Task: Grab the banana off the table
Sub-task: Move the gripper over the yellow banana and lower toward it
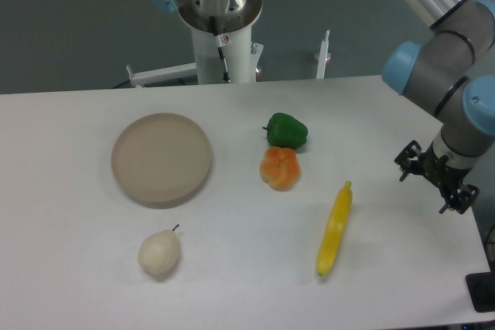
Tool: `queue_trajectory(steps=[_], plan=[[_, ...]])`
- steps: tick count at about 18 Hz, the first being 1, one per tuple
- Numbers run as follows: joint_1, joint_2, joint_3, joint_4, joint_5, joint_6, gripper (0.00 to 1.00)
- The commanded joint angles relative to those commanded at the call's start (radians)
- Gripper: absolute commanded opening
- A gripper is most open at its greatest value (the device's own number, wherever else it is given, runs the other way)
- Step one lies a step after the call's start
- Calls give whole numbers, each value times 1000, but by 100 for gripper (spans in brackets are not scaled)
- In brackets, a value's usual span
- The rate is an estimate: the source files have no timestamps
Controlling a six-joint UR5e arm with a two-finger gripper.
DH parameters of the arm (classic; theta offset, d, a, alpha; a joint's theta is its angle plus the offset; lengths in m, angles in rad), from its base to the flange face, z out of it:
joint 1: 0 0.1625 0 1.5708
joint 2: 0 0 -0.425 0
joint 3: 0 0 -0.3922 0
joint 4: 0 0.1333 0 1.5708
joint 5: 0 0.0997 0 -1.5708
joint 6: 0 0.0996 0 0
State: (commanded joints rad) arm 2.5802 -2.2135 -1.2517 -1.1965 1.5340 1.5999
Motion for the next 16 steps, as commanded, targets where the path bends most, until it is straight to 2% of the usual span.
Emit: queue_trajectory(steps=[5,8,9,13,16], plan=[[-11,8,-18,2,-5,-6,100],[-31,12,-20,0,-23,-60,100],[-41,11,-20,-2,-40,-93,100],[-132,2,-20,0,-51,-380,100],[-184,-17,-18,15,-48,-521,100]])
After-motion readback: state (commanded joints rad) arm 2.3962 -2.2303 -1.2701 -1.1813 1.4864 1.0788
